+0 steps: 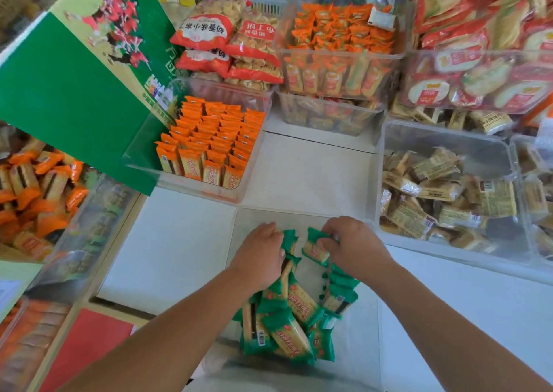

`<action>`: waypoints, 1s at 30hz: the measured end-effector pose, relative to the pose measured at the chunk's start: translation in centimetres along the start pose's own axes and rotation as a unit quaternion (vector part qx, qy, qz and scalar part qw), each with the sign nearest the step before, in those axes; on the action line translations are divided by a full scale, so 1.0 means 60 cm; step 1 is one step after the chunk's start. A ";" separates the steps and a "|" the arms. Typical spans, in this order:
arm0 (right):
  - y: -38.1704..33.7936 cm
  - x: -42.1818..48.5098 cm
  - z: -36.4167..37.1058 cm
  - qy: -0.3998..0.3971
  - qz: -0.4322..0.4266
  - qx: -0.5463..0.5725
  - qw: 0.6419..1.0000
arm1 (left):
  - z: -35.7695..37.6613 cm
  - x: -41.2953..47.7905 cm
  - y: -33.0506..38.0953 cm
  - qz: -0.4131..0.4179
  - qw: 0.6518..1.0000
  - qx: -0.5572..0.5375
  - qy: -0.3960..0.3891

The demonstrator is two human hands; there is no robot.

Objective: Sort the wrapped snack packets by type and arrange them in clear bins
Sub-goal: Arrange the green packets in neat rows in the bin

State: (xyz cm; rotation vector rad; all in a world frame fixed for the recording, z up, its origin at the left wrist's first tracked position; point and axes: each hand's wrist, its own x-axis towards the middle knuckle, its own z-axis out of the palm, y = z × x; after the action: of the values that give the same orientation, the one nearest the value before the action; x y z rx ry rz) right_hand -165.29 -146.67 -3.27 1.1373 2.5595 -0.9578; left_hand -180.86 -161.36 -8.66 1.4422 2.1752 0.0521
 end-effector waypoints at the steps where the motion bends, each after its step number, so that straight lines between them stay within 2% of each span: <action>1: -0.002 0.014 0.014 0.004 -0.002 -0.003 1.000 | -0.003 0.013 -0.002 -0.004 1.000 0.019 -0.017; 5: 0.010 0.050 0.056 0.038 -0.017 -0.066 0.997 | -0.002 0.050 -0.017 -0.016 0.996 0.034 -0.080; 7: 0.023 0.052 0.073 0.089 -0.054 -0.129 0.986 | 0.006 0.060 -0.028 -0.007 0.994 0.054 -0.100; 10: 0.053 0.052 0.093 0.121 -0.098 -0.180 0.971 | 0.014 0.069 -0.035 0.018 0.986 0.110 -0.126; 13: 0.068 0.053 0.104 0.181 -0.130 -0.156 0.962 | 0.020 0.069 -0.040 0.030 0.987 0.112 -0.112; 17: 0.074 0.044 0.110 0.252 -0.156 -0.079 0.952 | 0.022 0.071 -0.049 0.038 0.990 0.044 -0.129; 20: 0.069 0.030 0.116 0.228 -0.166 -0.051 0.958 | 0.015 0.087 -0.050 0.034 0.985 0.038 -0.165; 23: 0.065 0.022 0.119 0.193 -0.128 -0.031 0.972 | 0.001 0.095 -0.043 0.032 0.979 0.076 -0.189; 25: 0.065 0.022 0.108 0.194 -0.128 -0.010 0.973 | -0.012 0.090 -0.039 0.035 0.984 0.068 -0.160; 27: 0.060 0.019 0.096 0.186 -0.142 -0.003 0.972 | -0.024 0.076 -0.041 0.055 0.993 0.028 -0.096; 30: 0.057 0.014 0.083 0.136 -0.092 0.054 0.985 | -0.023 0.048 -0.045 0.060 0.989 -0.131 0.019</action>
State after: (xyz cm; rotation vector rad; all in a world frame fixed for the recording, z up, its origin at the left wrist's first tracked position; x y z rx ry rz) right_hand -163.86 -147.57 -9.10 1.1461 2.9044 -1.0592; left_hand -184.60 -159.67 -9.46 1.4263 2.0198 0.3974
